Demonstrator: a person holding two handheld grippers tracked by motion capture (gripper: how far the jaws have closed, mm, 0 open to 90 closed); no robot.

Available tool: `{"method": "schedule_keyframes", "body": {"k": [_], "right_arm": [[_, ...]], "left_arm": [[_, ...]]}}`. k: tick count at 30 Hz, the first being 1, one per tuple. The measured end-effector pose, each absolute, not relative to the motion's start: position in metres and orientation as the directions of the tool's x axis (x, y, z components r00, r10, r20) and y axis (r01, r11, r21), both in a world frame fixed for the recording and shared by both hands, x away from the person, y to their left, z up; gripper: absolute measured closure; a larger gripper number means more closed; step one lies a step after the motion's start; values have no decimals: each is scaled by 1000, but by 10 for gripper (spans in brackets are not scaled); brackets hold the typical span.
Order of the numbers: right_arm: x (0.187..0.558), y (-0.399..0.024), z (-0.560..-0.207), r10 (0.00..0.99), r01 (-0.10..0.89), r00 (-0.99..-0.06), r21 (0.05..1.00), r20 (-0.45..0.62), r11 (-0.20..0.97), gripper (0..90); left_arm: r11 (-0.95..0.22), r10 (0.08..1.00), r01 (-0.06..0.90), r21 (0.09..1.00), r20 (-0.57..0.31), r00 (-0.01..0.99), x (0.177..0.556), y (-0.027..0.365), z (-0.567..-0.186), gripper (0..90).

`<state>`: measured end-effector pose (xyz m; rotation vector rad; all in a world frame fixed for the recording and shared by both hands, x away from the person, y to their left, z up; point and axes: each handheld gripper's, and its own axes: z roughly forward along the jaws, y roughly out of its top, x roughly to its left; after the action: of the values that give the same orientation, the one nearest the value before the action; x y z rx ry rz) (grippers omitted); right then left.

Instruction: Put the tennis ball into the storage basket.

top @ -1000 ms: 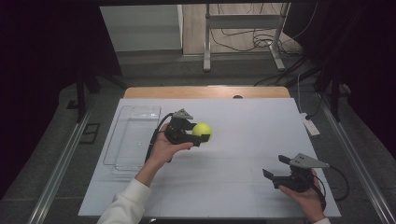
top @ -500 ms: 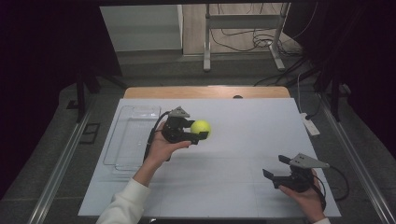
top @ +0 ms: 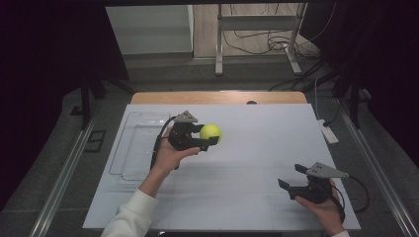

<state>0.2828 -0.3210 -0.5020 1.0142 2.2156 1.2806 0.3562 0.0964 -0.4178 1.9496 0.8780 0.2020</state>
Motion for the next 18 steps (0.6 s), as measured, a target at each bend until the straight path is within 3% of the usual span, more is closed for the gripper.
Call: {"method": "schedule_keyframes", "body": {"k": [18], "right_arm": [[283,-321,-502,748,395,-663,861,26,321,129]], "left_arm": [[-244,660,456,856,-198,725,352,105,-409,278]]}}
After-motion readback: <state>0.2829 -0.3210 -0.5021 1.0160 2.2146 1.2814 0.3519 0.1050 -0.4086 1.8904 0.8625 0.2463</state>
